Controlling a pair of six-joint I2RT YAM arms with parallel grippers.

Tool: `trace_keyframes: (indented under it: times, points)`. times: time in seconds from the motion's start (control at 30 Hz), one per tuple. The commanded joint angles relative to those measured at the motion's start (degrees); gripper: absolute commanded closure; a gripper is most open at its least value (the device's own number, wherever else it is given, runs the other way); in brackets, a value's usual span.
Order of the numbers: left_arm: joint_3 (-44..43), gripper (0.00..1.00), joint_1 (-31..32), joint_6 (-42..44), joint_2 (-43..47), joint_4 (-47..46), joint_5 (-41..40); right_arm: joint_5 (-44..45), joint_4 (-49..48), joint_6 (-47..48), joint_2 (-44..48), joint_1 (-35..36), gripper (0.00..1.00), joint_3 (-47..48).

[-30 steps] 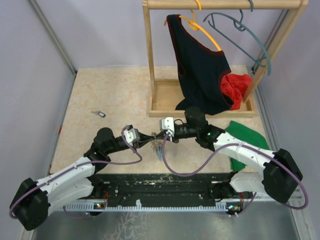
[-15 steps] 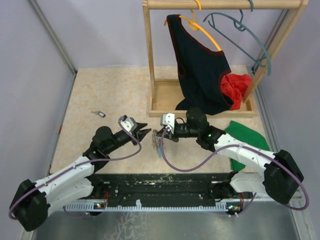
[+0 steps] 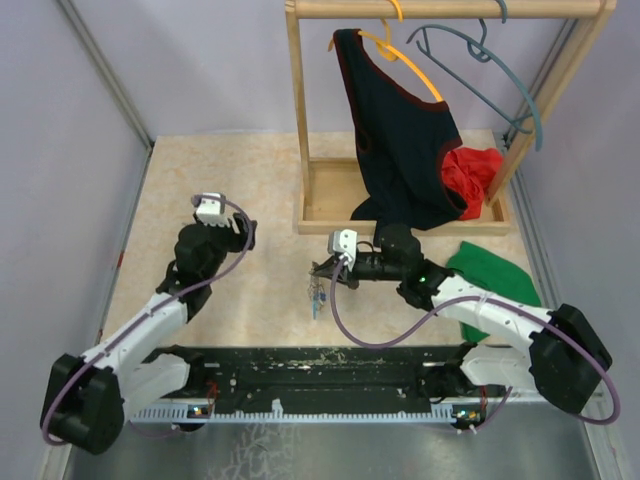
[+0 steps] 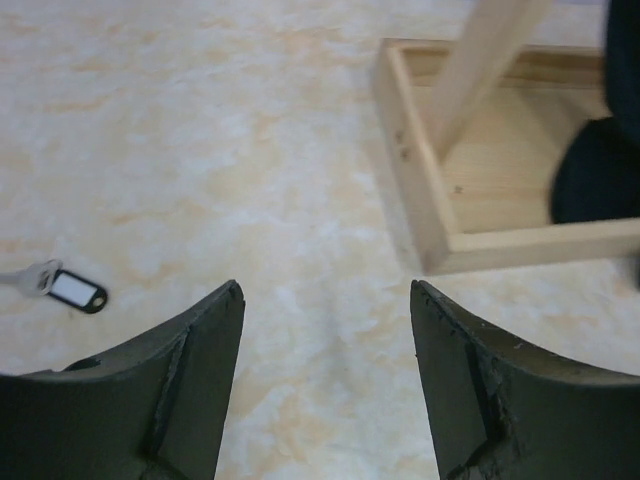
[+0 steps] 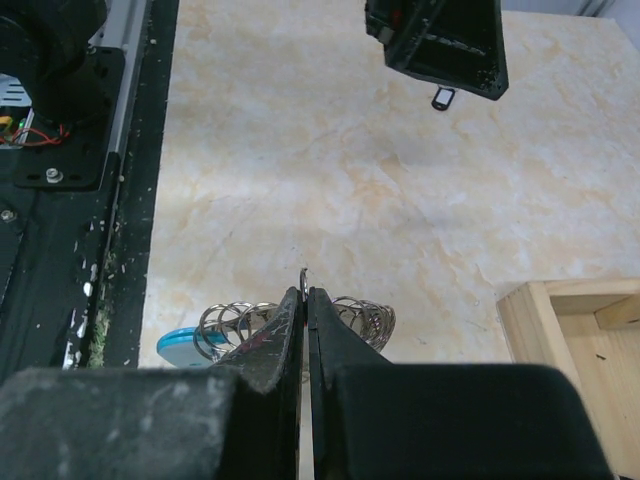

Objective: Put the keys on the keyring

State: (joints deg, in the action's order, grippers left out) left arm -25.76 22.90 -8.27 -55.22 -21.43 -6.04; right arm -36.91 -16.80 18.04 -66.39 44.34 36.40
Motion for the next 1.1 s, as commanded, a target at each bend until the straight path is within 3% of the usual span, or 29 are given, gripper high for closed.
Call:
trace_keyframes:
  times: [0.0, 0.43, 0.6, 0.87, 1.07]
  points:
    - [-5.1, 0.27, -5.0, -3.8, -6.5, 4.8, -6.7, -3.2, -7.8, -2.8, 1.2, -0.4, 1.0, -0.1]
    - [-23.7, 0.35, -27.4, 2.7, -35.2, 12.1, 10.1, -4.3, -9.3, -3.4, 1.0, -0.4, 1.0, -0.7]
    - [-32.4, 0.4, -29.6, 9.6, -44.2, 20.8, 10.6, -4.6, -9.2, -3.3, 1.4, -0.4, 1.0, -0.9]
    - [-38.3, 0.58, -30.8, 15.1, -50.5, 27.4, 12.4, -4.9, -9.4, -3.6, 1.1, -0.4, 1.0, -0.8]
    - [-38.8, 0.58, -30.9, 16.6, -51.9, 28.1, 9.2, -5.4, -9.3, -3.6, 1.0, -0.4, 1.0, -0.7]
